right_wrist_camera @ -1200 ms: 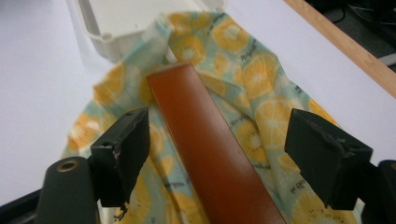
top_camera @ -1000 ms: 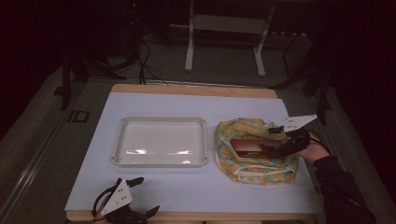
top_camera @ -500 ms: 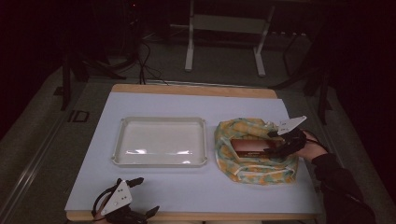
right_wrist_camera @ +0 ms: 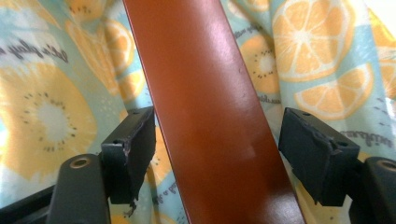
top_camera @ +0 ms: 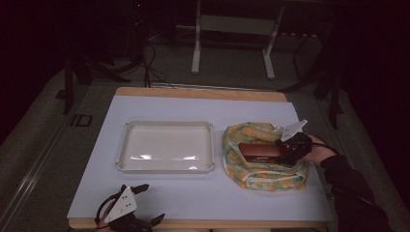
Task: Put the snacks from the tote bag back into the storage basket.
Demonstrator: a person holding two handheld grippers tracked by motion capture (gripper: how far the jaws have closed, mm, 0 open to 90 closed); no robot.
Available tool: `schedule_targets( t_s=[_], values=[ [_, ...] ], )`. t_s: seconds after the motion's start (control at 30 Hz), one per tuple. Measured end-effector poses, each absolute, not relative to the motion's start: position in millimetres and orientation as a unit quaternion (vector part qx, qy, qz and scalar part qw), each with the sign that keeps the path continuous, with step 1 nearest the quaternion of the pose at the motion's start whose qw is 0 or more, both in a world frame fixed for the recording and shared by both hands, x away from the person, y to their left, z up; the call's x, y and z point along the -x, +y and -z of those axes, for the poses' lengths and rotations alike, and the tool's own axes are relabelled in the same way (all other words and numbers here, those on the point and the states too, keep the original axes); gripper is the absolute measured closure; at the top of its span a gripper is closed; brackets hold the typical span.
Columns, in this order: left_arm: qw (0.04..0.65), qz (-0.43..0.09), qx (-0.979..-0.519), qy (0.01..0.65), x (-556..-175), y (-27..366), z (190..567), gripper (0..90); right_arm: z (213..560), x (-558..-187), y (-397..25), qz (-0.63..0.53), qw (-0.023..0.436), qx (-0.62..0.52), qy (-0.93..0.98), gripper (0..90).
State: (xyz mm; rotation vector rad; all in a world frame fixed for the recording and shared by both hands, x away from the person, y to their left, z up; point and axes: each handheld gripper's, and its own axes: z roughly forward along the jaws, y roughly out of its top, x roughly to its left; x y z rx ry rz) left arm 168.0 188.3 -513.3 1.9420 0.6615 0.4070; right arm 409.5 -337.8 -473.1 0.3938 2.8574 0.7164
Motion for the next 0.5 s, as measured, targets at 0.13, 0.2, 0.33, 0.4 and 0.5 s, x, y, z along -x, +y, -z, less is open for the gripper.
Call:
schedule_targets(
  t_s=[0.13, 0.2, 0.33, 0.4, 0.5],
  values=[
    [0.501, -0.168, -0.804, 0.274, -168.3, 188.6, 513.5, 0.0, 476.7, -411.5, -335.4, -0.228, 0.079, -0.126, 0.962, 28.7],
    [0.501, -0.168, -0.804, 0.274, -168.3, 188.5, 513.6, 0.0, 478.0, -411.5, -334.5, -0.224, 0.078, -0.123, 0.964, 29.5],
    [0.501, -0.168, -0.804, 0.274, -168.4, 188.5, 513.8, 0.0, 477.2, -411.6, -334.1, -0.219, 0.073, -0.117, 0.966, 31.0],
    [0.501, -0.168, -0.804, 0.274, -168.5, 188.5, 513.7, 0.0, 477.5, -411.6, -334.0, -0.217, 0.072, -0.115, 0.967, 32.6],
    [0.501, -0.168, -0.804, 0.274, -168.3, 188.4, 513.6, 0.0, 476.7, -410.9, -334.3, -0.213, 0.071, -0.105, 0.969, 38.3]
  ],
)
